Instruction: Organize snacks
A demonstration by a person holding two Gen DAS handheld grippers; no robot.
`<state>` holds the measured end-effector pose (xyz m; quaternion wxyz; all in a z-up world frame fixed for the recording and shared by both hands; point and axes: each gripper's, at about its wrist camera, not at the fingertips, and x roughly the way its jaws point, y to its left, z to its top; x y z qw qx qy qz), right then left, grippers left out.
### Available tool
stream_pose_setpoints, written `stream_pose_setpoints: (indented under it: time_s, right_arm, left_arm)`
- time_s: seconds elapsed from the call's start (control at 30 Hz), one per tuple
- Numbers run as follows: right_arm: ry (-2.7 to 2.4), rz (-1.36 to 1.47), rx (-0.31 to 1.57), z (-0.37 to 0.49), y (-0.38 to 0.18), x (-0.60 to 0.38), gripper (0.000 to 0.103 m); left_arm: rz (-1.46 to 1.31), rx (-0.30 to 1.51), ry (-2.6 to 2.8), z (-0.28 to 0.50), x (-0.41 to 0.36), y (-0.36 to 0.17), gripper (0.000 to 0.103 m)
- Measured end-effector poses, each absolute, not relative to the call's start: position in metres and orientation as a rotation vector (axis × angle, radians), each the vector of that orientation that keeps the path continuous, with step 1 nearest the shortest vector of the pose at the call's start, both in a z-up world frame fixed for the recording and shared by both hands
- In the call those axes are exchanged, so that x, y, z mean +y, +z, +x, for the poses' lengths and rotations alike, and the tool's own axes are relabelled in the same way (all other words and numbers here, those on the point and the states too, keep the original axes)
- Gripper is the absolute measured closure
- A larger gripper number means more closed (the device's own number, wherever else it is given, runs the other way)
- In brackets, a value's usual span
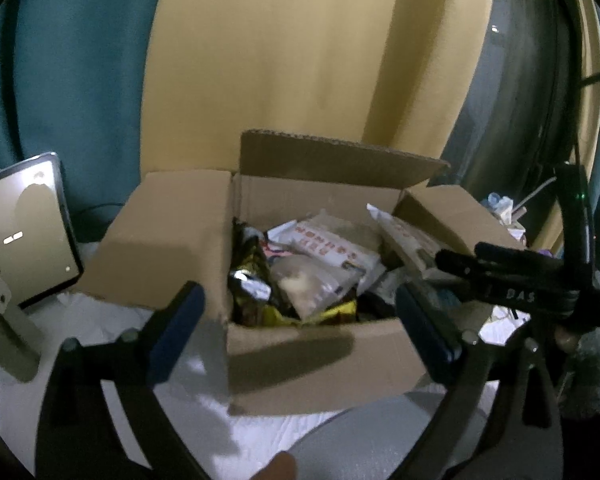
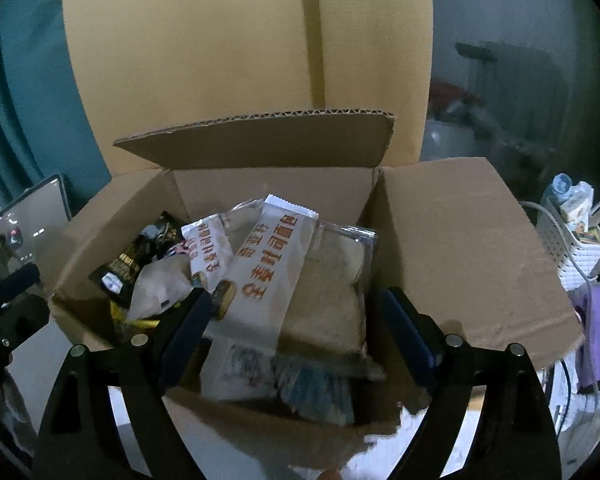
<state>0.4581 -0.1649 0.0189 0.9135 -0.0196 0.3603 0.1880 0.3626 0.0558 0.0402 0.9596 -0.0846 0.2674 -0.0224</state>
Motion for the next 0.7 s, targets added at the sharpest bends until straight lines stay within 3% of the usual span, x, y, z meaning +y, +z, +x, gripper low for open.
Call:
stream_pose_setpoints:
  time_s: [0.7]
  right_arm:
    - [0.385, -0.082, 0.677, 0.346, 0.04, -0.184, 0.014]
  left_arm:
    - [-0.161, 0.577, 0.079, 0.273, 0.047, 0.042, 0.006]
